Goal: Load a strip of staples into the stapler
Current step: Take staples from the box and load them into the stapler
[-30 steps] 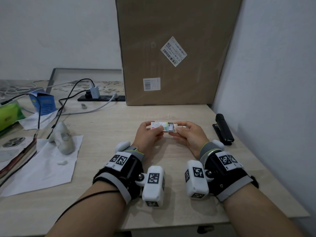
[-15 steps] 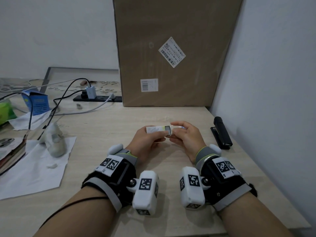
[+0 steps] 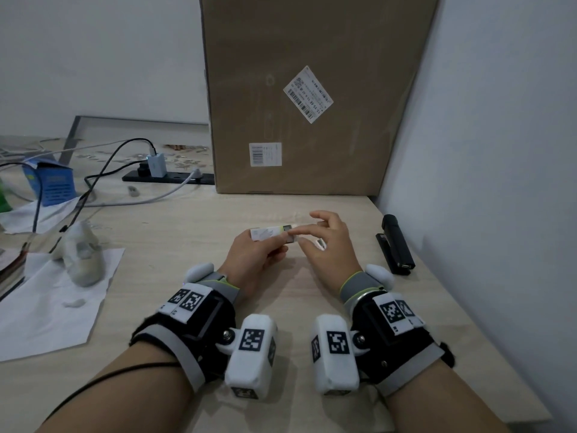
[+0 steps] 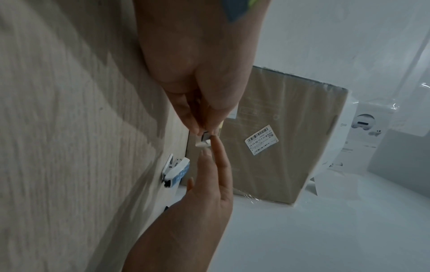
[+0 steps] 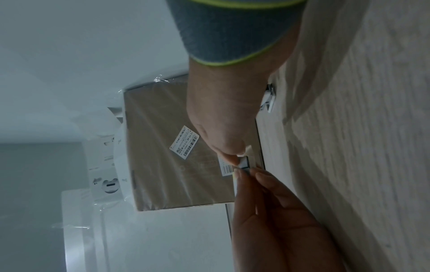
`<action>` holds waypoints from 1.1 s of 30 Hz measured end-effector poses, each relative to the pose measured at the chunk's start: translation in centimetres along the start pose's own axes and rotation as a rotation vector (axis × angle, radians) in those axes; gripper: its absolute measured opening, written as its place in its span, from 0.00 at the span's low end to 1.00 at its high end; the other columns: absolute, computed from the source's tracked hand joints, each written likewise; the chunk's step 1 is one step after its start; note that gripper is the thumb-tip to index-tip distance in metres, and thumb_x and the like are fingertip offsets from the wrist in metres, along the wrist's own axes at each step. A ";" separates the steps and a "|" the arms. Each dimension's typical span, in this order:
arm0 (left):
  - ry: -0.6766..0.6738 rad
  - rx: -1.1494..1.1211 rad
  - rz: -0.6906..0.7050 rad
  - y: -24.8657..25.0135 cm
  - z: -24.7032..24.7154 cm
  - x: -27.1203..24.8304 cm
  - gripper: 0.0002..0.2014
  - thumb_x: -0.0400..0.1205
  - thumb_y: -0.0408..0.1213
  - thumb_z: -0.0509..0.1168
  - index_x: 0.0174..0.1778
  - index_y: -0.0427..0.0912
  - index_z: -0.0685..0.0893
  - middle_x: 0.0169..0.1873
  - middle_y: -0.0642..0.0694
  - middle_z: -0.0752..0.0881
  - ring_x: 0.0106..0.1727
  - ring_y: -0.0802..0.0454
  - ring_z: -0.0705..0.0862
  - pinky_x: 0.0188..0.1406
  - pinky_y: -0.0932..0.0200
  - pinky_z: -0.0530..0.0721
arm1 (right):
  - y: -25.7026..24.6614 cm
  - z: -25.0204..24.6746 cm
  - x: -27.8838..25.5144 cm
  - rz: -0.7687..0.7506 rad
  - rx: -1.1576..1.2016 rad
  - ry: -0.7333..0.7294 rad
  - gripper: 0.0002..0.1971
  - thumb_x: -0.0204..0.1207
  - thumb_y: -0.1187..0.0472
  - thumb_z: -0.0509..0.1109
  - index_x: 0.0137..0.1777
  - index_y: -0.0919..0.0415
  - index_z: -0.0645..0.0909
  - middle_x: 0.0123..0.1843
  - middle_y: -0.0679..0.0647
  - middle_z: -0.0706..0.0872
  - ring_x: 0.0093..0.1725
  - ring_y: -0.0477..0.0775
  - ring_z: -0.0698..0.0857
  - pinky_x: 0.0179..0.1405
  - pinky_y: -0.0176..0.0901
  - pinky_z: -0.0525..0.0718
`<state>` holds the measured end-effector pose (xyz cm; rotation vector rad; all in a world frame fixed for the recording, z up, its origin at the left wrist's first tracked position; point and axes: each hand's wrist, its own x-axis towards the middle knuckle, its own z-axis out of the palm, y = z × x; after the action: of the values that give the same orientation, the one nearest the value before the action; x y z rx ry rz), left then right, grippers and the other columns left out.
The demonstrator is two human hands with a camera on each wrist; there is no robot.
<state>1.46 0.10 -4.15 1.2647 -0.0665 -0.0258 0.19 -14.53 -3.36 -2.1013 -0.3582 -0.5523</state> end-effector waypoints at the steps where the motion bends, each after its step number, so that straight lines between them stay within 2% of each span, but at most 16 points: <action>1: -0.002 -0.001 0.003 -0.1 0.1 0.1 0.07 0.77 0.31 0.69 0.49 0.33 0.87 0.36 0.42 0.84 0.35 0.55 0.82 0.32 0.68 0.84 | 0.1 -0.1 0.0 -0.003 -0.022 -0.008 0.10 0.74 0.62 0.69 0.49 0.49 0.88 0.63 0.47 0.73 0.63 0.46 0.68 0.64 0.37 0.67; 4: -0.002 0.012 0.020 -0.3 0.1 0.0 0.10 0.80 0.32 0.67 0.53 0.30 0.85 0.39 0.41 0.85 0.36 0.55 0.83 0.37 0.66 0.85 | 0.2 0.0 0.0 -0.003 -0.052 -0.036 0.09 0.71 0.62 0.71 0.49 0.50 0.86 0.65 0.50 0.75 0.67 0.50 0.70 0.66 0.40 0.69; 7: 0.008 0.011 0.041 -0.2 0.2 0.0 0.12 0.80 0.32 0.66 0.55 0.27 0.84 0.40 0.40 0.85 0.37 0.54 0.83 0.42 0.65 0.86 | 0.2 0.0 -0.1 0.003 -0.042 -0.034 0.04 0.69 0.63 0.72 0.43 0.56 0.85 0.57 0.49 0.76 0.65 0.51 0.73 0.63 0.38 0.68; 9: 0.029 -0.010 0.044 -0.1 0.2 0.0 0.13 0.80 0.32 0.67 0.56 0.27 0.83 0.39 0.41 0.85 0.38 0.54 0.83 0.42 0.65 0.86 | 0.1 0.0 0.0 0.008 -0.017 -0.043 0.02 0.68 0.61 0.75 0.38 0.59 0.84 0.53 0.50 0.79 0.59 0.47 0.76 0.57 0.34 0.71; 12: 0.034 -0.005 0.037 -0.1 0.1 0.1 0.13 0.80 0.33 0.67 0.57 0.28 0.81 0.39 0.41 0.85 0.38 0.53 0.84 0.40 0.65 0.86 | 0.4 0.1 0.1 0.011 0.003 -0.033 0.04 0.67 0.62 0.76 0.35 0.59 0.84 0.43 0.52 0.85 0.43 0.39 0.80 0.41 0.22 0.71; 15: 0.028 0.032 0.030 -0.2 0.2 0.1 0.14 0.80 0.34 0.68 0.57 0.29 0.82 0.39 0.41 0.85 0.37 0.54 0.85 0.45 0.60 0.85 | 0.5 0.1 0.1 0.054 0.037 -0.017 0.04 0.68 0.63 0.76 0.35 0.61 0.84 0.38 0.50 0.86 0.35 0.33 0.81 0.37 0.20 0.73; 17: 0.026 0.052 0.018 -0.1 0.1 0.0 0.13 0.79 0.36 0.68 0.55 0.31 0.83 0.38 0.42 0.86 0.37 0.54 0.86 0.52 0.53 0.83 | 0.5 0.1 0.1 0.054 0.043 -0.011 0.04 0.68 0.62 0.76 0.35 0.60 0.84 0.38 0.49 0.85 0.36 0.34 0.82 0.37 0.21 0.73; 20: 0.015 0.065 -0.010 -0.1 0.1 -0.1 0.19 0.75 0.41 0.71 0.56 0.30 0.84 0.39 0.43 0.88 0.39 0.52 0.86 0.54 0.48 0.79 | 0.4 0.0 0.2 -0.023 0.006 0.062 0.02 0.68 0.60 0.76 0.37 0.54 0.84 0.41 0.46 0.84 0.42 0.43 0.81 0.38 0.23 0.72; 24: -0.013 0.051 0.000 -0.1 0.3 -0.3 0.15 0.80 0.36 0.68 0.59 0.30 0.83 0.45 0.39 0.88 0.43 0.52 0.86 0.57 0.54 0.84 | 0.4 -0.1 0.4 -0.040 -0.017 0.118 0.02 0.68 0.60 0.76 0.37 0.55 0.86 0.42 0.49 0.83 0.43 0.51 0.80 0.44 0.37 0.77; 27: -0.038 0.061 0.008 -0.1 0.3 -0.4 0.13 0.79 0.36 0.69 0.55 0.31 0.82 0.46 0.39 0.89 0.45 0.51 0.87 0.55 0.57 0.85 | 0.4 -0.1 0.5 0.011 -0.020 0.139 0.03 0.67 0.59 0.77 0.36 0.56 0.85 0.41 0.49 0.83 0.41 0.53 0.81 0.42 0.42 0.78; 29: -0.043 0.079 0.002 -0.1 0.2 -0.4 0.10 0.77 0.36 0.71 0.49 0.35 0.81 0.43 0.40 0.90 0.45 0.51 0.89 0.53 0.54 0.82 | 0.5 0.0 0.6 0.028 -0.005 0.146 0.02 0.67 0.61 0.76 0.36 0.57 0.86 0.41 0.49 0.84 0.40 0.53 0.81 0.40 0.41 0.78; 30: -0.043 0.088 -0.004 -0.1 0.2 -0.4 0.09 0.77 0.37 0.71 0.48 0.37 0.80 0.41 0.41 0.90 0.45 0.52 0.90 0.49 0.54 0.81 | 0.5 0.0 0.6 0.037 -0.003 0.149 0.01 0.67 0.62 0.76 0.37 0.57 0.86 0.41 0.49 0.84 0.40 0.52 0.82 0.40 0.38 0.77; 33: -0.038 0.116 -0.016 0.1 0.4 -0.6 0.08 0.78 0.36 0.70 0.47 0.38 0.79 0.41 0.39 0.90 0.37 0.57 0.90 0.29 0.66 0.76 | 0.8 0.2 0.6 0.054 -0.006 0.162 0.04 0.66 0.67 0.73 0.37 0.57 0.85 0.40 0.49 0.84 0.39 0.52 0.82 0.38 0.33 0.76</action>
<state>0.87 -0.27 -3.97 1.3809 -0.0921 -0.0603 1.09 -14.77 -3.74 -2.0494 -0.2074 -0.6868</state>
